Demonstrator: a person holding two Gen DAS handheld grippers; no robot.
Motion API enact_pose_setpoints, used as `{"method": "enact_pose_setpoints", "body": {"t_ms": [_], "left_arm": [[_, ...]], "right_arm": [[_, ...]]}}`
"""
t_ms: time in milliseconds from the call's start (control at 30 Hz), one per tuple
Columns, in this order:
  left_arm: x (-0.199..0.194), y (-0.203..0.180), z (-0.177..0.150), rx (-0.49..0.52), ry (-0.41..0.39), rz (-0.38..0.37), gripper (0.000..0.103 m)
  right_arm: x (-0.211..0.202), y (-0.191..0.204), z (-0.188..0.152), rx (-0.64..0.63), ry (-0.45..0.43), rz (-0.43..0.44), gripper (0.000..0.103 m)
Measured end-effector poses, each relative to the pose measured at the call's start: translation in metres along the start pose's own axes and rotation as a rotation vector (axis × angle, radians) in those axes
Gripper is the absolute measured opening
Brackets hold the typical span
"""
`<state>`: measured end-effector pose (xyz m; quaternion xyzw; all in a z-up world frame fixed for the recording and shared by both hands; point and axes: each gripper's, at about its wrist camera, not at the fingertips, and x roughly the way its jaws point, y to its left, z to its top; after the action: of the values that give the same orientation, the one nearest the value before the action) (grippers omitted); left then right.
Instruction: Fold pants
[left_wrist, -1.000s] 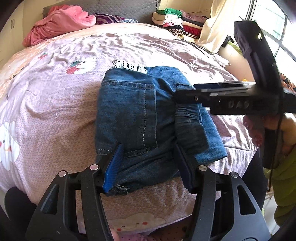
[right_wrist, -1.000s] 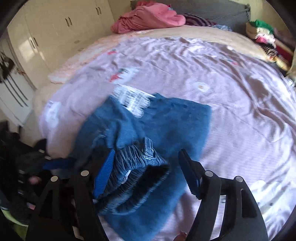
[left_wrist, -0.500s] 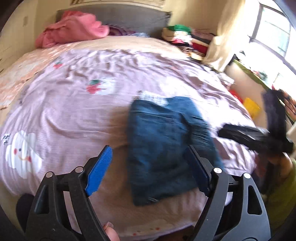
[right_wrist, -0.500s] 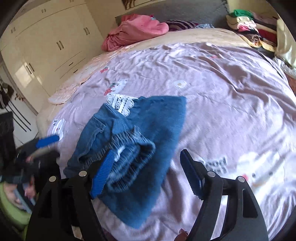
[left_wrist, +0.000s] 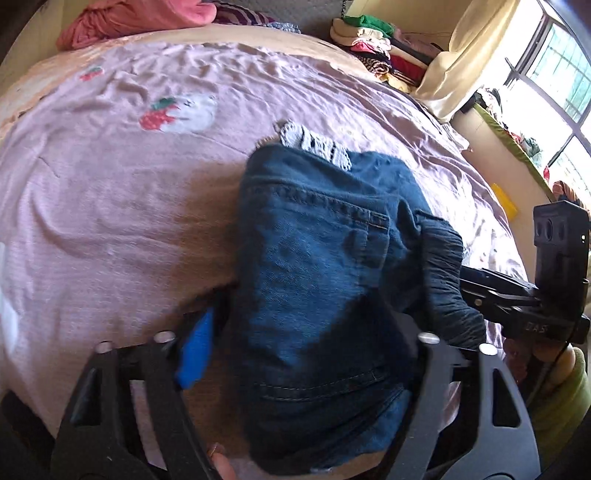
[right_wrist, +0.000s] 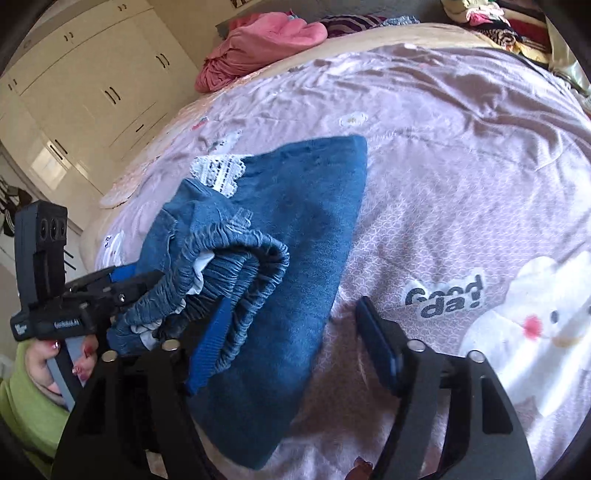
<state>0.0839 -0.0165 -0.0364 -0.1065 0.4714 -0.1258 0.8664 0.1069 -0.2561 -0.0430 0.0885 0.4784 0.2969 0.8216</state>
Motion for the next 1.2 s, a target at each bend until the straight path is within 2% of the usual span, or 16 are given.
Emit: {"method": "enact_pose_setpoints", "body": {"t_ms": [100,133,167,200,233,367,533,767,933,1100,1200], "left_arm": [[0.003,-0.007,-0.001,0.013,-0.004,0.008,0.042],[0.001,-0.010,-0.001,0.017,-0.011,0.021,0.036],[0.000,-0.012,0.000,0.020,-0.018,0.028,0.030],[-0.003,-0.014,0.002,0.026,-0.027,0.034,0.027],[-0.008,-0.016,0.003,0.030,-0.043,0.030,0.022],[-0.027,-0.022,0.017,0.062,-0.113,0.040,0.019],[-0.034,-0.015,0.053,0.057,-0.179,0.071,0.019],[-0.024,0.007,0.111,0.045,-0.238,0.131,0.019],[-0.004,0.022,0.131,0.043,-0.240,0.165,0.019],[0.028,0.039,0.133,0.014,-0.178,0.179,0.020],[0.039,0.043,0.128,0.013,-0.159,0.193,0.024]], "right_arm": [[0.002,0.005,-0.002,-0.016,-0.014,0.019,0.041],[0.002,0.008,-0.001,-0.025,-0.020,0.023,0.031],[0.001,0.013,-0.001,-0.040,-0.034,0.026,0.025],[-0.001,0.016,-0.001,-0.050,-0.047,0.021,0.016],[-0.004,0.022,0.001,-0.069,-0.064,0.012,0.013],[-0.016,0.047,0.020,-0.143,-0.128,-0.003,0.012],[-0.014,0.060,0.064,-0.190,-0.178,-0.022,0.012],[0.019,0.067,0.129,-0.224,-0.189,-0.054,0.012],[0.051,0.059,0.153,-0.213,-0.156,-0.084,0.012],[0.083,0.042,0.155,-0.171,-0.088,-0.123,0.012],[0.096,0.032,0.150,-0.142,-0.054,-0.144,0.014]]}}
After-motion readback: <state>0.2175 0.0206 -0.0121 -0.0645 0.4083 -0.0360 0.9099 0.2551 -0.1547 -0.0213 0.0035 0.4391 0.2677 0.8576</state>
